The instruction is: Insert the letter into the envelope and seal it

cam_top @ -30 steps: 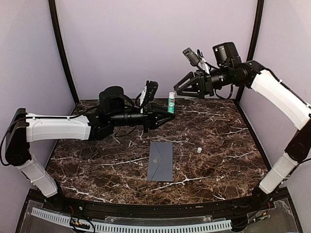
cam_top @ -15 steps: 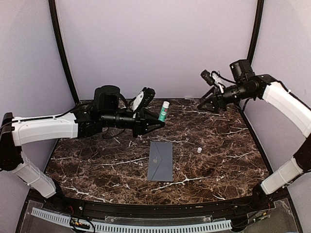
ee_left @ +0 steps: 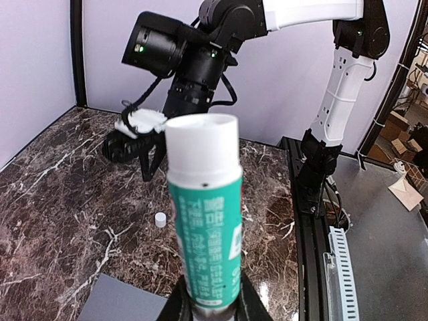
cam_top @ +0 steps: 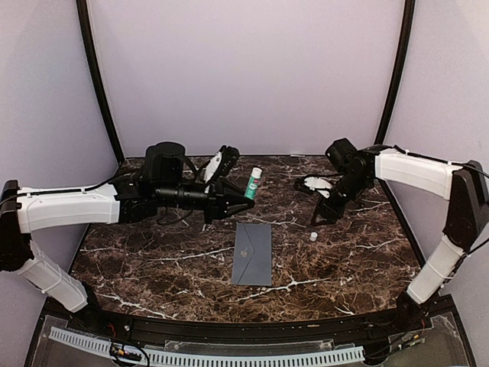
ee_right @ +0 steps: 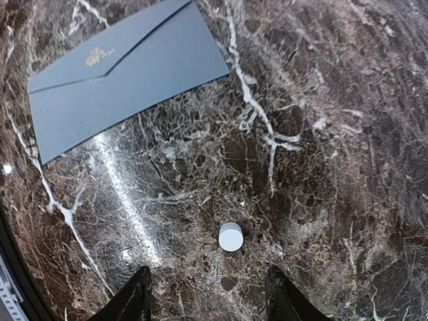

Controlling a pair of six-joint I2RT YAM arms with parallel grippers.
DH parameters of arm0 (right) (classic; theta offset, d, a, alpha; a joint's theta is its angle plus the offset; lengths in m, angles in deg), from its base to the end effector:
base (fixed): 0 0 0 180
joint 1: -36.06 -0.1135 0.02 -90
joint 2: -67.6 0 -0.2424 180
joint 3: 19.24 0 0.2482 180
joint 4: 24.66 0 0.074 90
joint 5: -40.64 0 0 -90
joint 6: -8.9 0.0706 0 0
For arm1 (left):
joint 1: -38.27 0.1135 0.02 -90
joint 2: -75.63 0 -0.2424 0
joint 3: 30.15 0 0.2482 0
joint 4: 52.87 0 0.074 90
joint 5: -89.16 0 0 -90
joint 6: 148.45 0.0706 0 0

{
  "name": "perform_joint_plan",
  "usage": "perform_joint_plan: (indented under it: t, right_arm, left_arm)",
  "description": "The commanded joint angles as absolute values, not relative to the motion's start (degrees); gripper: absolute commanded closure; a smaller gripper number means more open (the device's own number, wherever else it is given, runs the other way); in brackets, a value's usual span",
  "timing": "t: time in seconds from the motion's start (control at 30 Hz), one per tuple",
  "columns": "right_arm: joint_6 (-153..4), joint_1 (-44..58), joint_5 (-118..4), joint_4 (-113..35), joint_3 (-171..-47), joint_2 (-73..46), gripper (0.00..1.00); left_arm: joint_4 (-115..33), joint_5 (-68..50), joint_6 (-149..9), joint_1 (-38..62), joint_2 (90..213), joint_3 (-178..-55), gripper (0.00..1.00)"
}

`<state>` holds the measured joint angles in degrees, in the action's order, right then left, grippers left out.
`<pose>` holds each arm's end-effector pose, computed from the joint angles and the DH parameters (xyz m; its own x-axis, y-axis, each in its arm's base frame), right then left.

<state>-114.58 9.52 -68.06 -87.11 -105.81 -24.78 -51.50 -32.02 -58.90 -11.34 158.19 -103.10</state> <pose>0.2844 0.1673 0.1997 -0.4010 -0.7844 -0.4732 -0.9000 0.4336 0.0441 0.2089 -0.3019 0.2868 -0.1311 0.1438 -0.9809 0.9800 0.1684 -0.1063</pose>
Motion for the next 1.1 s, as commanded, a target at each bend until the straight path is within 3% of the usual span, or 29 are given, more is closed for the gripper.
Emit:
perform_joint_plan:
  t: [0.0,0.23,1.07]
  right_arm:
    - [-115.8,7.2,-60.6,-86.2,-104.8,-28.5,0.45]
    - [-115.0,6.4,-55.3,-85.2,-105.7,-33.3,0.47]
    - [-113.2,5.9,-57.6,-86.3,-108.9,-41.5,0.58]
  left_arm:
    - [-53.8,-33.2,-60.2,-10.9,155.4,-102.3,0.88]
    - [-53.5,-32.5,-59.7,-11.0,155.2,-102.3,0.87]
    - [-52.9,-33.1,-59.4,-10.8,156.2,-102.6,0.87]
